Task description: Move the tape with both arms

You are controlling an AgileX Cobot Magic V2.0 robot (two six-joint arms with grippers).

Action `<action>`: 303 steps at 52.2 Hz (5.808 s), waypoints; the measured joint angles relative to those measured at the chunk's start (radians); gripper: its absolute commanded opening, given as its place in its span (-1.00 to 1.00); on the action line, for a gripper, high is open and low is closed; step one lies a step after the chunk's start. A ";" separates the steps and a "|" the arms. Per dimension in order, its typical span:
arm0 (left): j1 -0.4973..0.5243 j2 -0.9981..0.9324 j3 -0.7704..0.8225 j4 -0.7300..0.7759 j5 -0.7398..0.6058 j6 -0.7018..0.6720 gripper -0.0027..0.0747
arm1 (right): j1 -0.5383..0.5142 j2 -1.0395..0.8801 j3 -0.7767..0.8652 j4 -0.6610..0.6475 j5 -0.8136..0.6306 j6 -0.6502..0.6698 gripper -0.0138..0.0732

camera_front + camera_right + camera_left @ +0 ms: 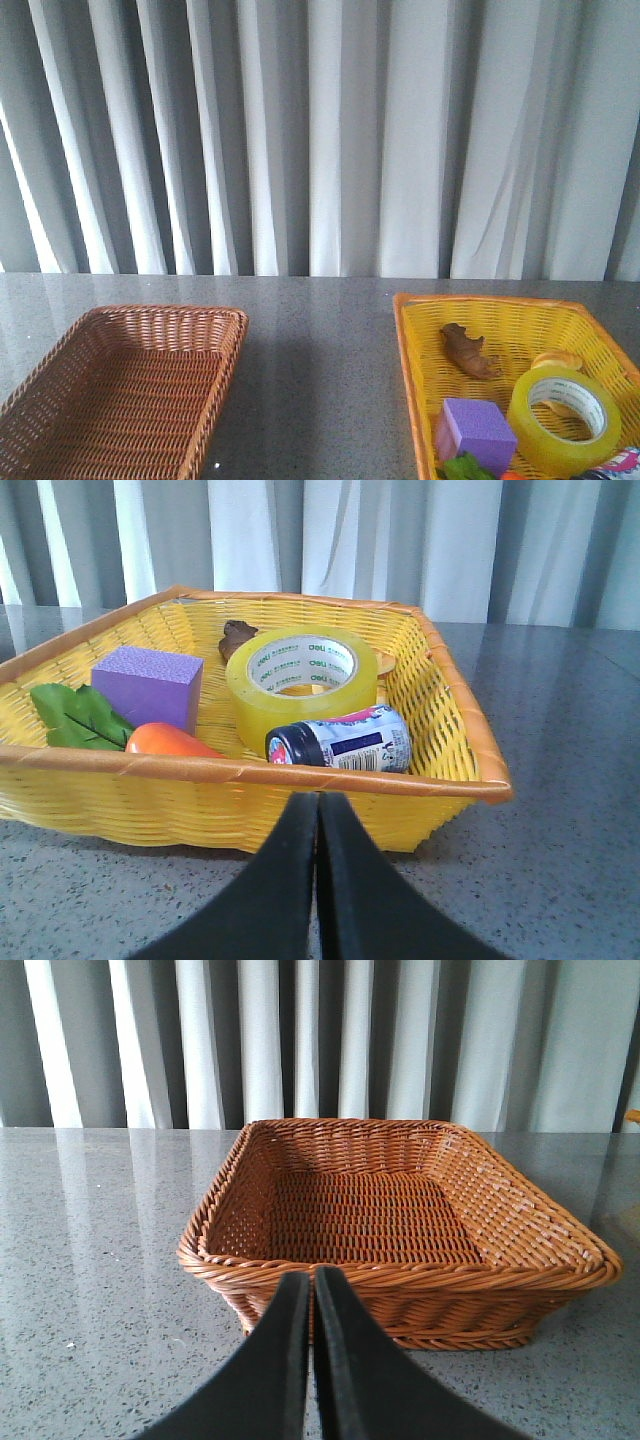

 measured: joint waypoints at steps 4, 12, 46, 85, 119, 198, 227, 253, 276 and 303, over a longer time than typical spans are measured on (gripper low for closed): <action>0.000 0.000 0.000 0.000 0.000 0.000 -0.95 | 0.000 0.000 0.000 0.000 0.000 0.000 -0.70; 0.000 0.000 0.000 0.000 0.000 0.000 -0.95 | 0.000 0.000 0.000 0.000 0.000 0.000 -0.70; 0.000 0.001 -0.095 0.086 -0.310 0.002 -0.95 | 0.000 0.023 -0.164 -0.082 -0.486 0.146 -0.70; -0.073 0.900 -0.958 0.102 0.122 0.031 -0.95 | 0.072 0.899 -0.831 -1.078 -0.165 1.163 -0.70; -0.073 0.961 -0.973 0.102 0.082 -0.065 -0.94 | 0.073 1.012 -0.831 -1.190 -0.171 1.201 -0.69; -0.073 1.017 -0.976 0.154 0.220 -0.081 0.49 | 0.073 1.305 -1.087 -0.725 0.268 0.604 0.56; -0.073 1.045 -0.976 0.154 0.233 -0.081 0.49 | 0.042 1.660 -1.588 -0.165 0.820 0.046 0.56; -0.073 1.045 -0.976 0.154 0.270 -0.081 0.49 | -0.016 1.867 -1.615 -0.119 0.852 0.045 0.47; -0.073 1.045 -0.976 0.154 0.273 -0.081 0.49 | -0.020 1.937 -1.615 -0.118 0.844 0.040 -0.25; -0.073 1.045 -0.976 0.154 0.288 -0.081 0.49 | -0.021 1.916 -1.630 -0.129 0.875 0.036 -0.42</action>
